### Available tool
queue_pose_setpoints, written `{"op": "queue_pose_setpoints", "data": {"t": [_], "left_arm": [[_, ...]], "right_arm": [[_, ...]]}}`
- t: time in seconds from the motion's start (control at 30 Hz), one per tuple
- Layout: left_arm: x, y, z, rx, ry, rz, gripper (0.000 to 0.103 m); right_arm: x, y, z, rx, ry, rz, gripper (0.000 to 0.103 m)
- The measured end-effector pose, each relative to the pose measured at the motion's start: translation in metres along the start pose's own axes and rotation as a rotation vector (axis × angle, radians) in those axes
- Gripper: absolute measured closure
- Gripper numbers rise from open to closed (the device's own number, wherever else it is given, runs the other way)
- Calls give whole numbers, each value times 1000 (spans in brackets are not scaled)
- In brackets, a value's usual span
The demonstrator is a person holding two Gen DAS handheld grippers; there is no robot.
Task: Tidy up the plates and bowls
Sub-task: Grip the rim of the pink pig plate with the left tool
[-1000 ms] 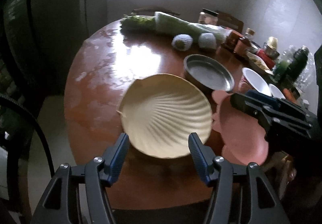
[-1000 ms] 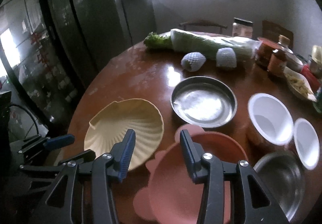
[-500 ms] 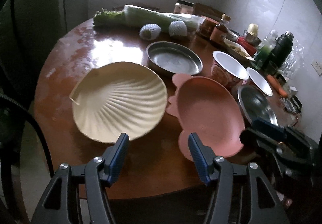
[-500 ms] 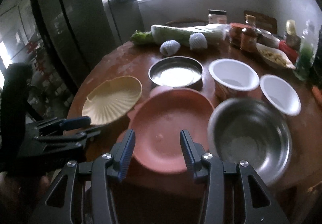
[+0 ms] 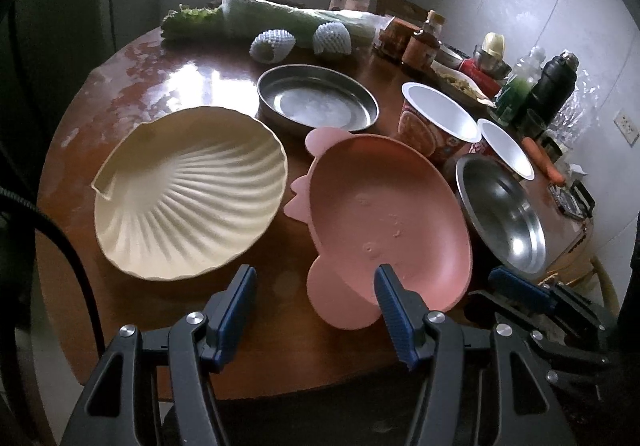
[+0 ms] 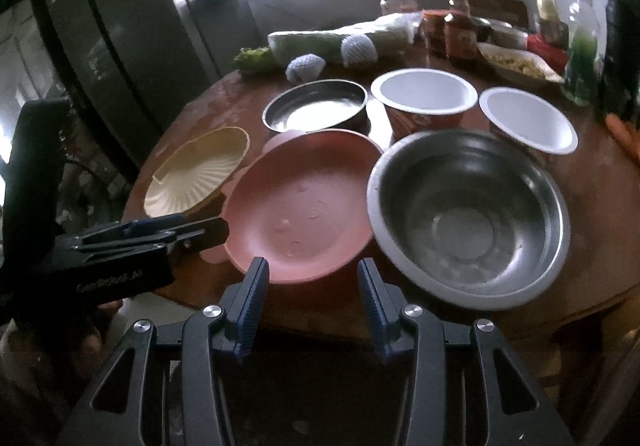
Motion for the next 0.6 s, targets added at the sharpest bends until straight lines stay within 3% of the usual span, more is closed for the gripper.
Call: {"op": "queue_pose_setpoints", "data": {"t": [0.23, 0.6], "left_arm": [[6, -12, -4, -17, -7, 11, 42], [13, -32, -8, -39, -16, 45, 43]], "right_arm": [[15, -10, -3, -2, -82, -3, 56], [24, -25, -10, 31, -101, 36, 58]]}}
Point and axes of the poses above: each gripper's, at about its wrist camera, not at the fingertips, and y roughly against the way its jaws point, x to its right, z to its underside, the point moved 2 cm from there along -y, roughly the way its jaws point, and after that the axes turned 4 degrees about x, right-handed, at the moved point
